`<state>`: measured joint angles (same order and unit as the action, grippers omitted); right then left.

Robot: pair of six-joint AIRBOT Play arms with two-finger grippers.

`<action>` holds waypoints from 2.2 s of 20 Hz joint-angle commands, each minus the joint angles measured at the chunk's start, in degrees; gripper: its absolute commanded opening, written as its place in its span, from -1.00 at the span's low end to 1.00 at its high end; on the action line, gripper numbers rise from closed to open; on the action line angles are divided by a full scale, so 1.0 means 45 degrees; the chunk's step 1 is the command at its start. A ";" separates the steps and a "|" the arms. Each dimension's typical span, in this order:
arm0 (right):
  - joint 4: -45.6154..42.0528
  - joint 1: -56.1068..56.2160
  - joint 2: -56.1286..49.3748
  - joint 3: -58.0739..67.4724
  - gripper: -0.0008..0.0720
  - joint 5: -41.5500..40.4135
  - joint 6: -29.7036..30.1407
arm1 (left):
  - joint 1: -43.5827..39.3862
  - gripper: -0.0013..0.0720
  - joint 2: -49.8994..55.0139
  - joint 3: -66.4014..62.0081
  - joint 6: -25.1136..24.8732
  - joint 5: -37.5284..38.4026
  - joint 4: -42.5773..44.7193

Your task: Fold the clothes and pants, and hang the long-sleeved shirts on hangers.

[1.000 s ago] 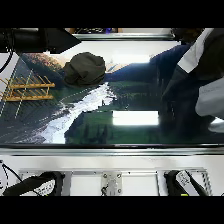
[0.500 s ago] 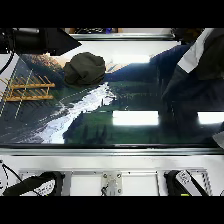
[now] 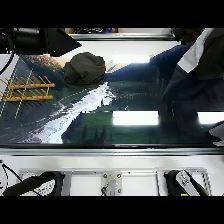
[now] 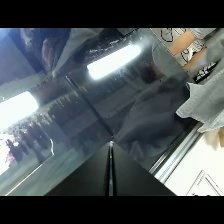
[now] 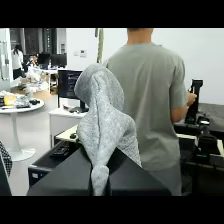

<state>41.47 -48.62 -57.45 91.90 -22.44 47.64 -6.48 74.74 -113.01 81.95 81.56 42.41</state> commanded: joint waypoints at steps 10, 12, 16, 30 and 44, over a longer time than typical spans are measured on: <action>0.4906 0.2055 0.1797 0.0000 0.77 0.0083 0.2186 | 0.0010 -0.93 0.0000 0.0000 -0.0024 0.0204 0.0039; 0.8563 0.3565 0.1724 0.0000 0.77 -0.0155 0.5532 | 0.0010 -0.93 -0.0044 0.0005 -0.0019 0.0219 0.0525; 1.4503 0.7441 0.0656 0.0000 0.77 -0.2973 1.2735 | -0.0083 -0.93 -0.0894 0.1049 0.0267 -0.0204 0.2647; 2.0448 1.4528 -0.2846 -0.1953 0.77 -1.1249 1.7563 | -0.0053 -0.93 -0.4172 0.8568 0.0257 -0.3356 0.3230; 1.9598 1.4736 -0.2861 -0.2215 -0.90 -1.1356 1.7563 | -0.0044 -0.92 -0.4988 0.9282 0.0262 -0.3895 0.3230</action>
<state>130.02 17.61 -70.28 81.97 -73.41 126.67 -6.68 52.42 -71.33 83.26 64.05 56.90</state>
